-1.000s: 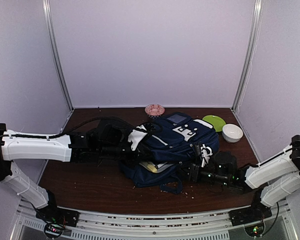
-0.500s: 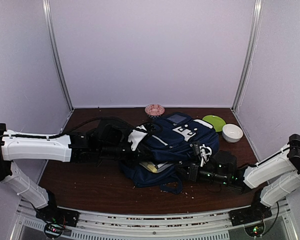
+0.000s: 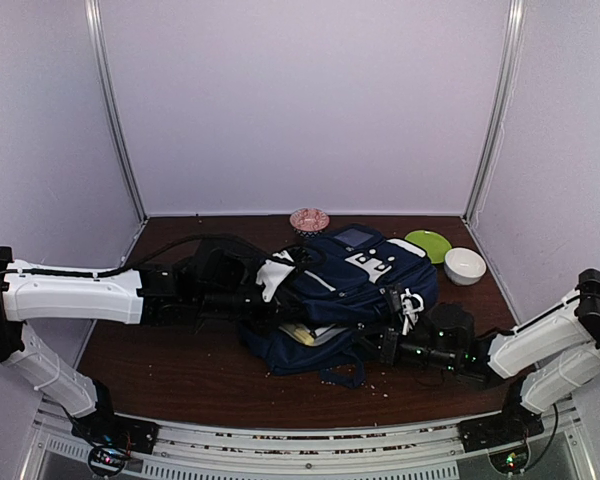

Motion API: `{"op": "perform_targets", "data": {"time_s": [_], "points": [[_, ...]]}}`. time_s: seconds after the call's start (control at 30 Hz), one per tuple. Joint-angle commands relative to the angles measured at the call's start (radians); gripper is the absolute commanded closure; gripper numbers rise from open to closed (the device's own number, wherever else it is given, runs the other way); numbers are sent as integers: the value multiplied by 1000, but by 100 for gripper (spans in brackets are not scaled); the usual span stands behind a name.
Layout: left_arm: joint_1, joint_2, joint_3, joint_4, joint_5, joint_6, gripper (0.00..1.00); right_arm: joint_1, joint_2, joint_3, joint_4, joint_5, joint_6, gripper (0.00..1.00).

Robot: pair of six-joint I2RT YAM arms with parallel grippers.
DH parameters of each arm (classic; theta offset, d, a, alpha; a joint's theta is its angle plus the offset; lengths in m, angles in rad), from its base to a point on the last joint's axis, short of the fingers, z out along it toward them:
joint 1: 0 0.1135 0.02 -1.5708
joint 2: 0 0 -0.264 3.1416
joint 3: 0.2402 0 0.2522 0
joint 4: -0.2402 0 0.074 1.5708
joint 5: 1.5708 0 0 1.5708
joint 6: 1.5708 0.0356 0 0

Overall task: Pack the student bag
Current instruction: Zip the student bag at the center of the board.

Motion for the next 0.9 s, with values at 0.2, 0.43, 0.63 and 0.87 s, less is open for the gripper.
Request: {"op": "perform_targets", "data": {"time_s": [0.2, 0.43, 0.63, 0.87], "points": [[-8, -26, 36, 75, -4, -8, 100, -4, -78, -24, -116, 33, -25, 100], [-8, -16, 38, 79, -3, -9, 100, 15, -198, 15, -391, 83, -140, 100], [-8, 26, 38, 94, 15, -21, 100, 109, -257, 105, -635, 179, -239, 100], [-16, 63, 46, 113, 34, -34, 100, 208, -189, 169, -624, 199, -234, 100]]}}
